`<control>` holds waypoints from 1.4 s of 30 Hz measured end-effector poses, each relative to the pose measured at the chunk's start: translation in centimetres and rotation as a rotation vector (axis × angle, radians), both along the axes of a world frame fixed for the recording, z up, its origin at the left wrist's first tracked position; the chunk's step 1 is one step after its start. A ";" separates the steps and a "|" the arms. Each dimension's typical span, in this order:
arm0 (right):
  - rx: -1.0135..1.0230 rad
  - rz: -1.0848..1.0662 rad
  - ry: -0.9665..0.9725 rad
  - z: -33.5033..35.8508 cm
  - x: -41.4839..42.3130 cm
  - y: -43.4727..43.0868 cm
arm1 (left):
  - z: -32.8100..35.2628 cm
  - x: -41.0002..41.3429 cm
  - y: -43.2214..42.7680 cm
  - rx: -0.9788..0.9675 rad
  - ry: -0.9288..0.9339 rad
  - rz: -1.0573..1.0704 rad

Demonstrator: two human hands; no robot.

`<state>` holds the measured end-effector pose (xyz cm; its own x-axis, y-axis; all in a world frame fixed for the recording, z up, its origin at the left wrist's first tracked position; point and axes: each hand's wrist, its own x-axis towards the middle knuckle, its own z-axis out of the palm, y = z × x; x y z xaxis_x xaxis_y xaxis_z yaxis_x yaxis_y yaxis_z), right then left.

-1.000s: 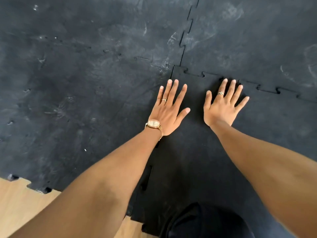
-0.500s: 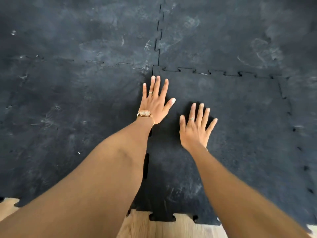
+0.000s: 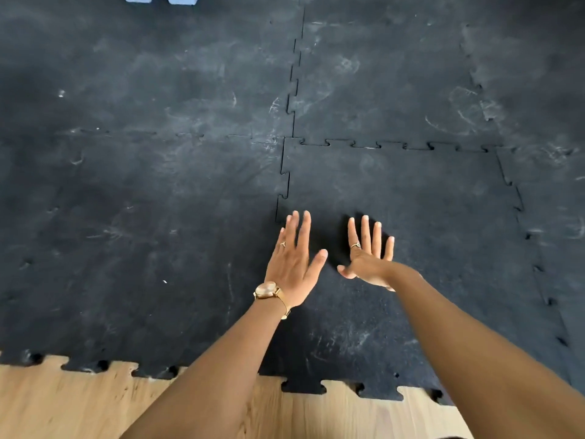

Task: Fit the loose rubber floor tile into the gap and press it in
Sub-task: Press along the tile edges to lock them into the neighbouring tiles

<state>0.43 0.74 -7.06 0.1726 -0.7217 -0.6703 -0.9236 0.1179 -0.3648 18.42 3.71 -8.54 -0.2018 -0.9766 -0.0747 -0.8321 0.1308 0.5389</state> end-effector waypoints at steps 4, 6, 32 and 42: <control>0.085 0.069 0.093 0.5 0.3 -0.7 | 0.0 0.4 -1.5 -0.068 -0.116 -0.043; 0.087 0.056 0.102 0.3 0.4 -0.6 | -0.5 0.5 -1.9 -0.118 -0.196 -0.039; -0.161 0.054 0.132 0.0 -0.1 2.8 | -0.7 0.9 9.3 -0.123 -0.163 -0.249; -0.097 0.058 0.176 -0.8 0.2 2.3 | -1.3 0.4 8.6 -0.017 -0.337 -0.187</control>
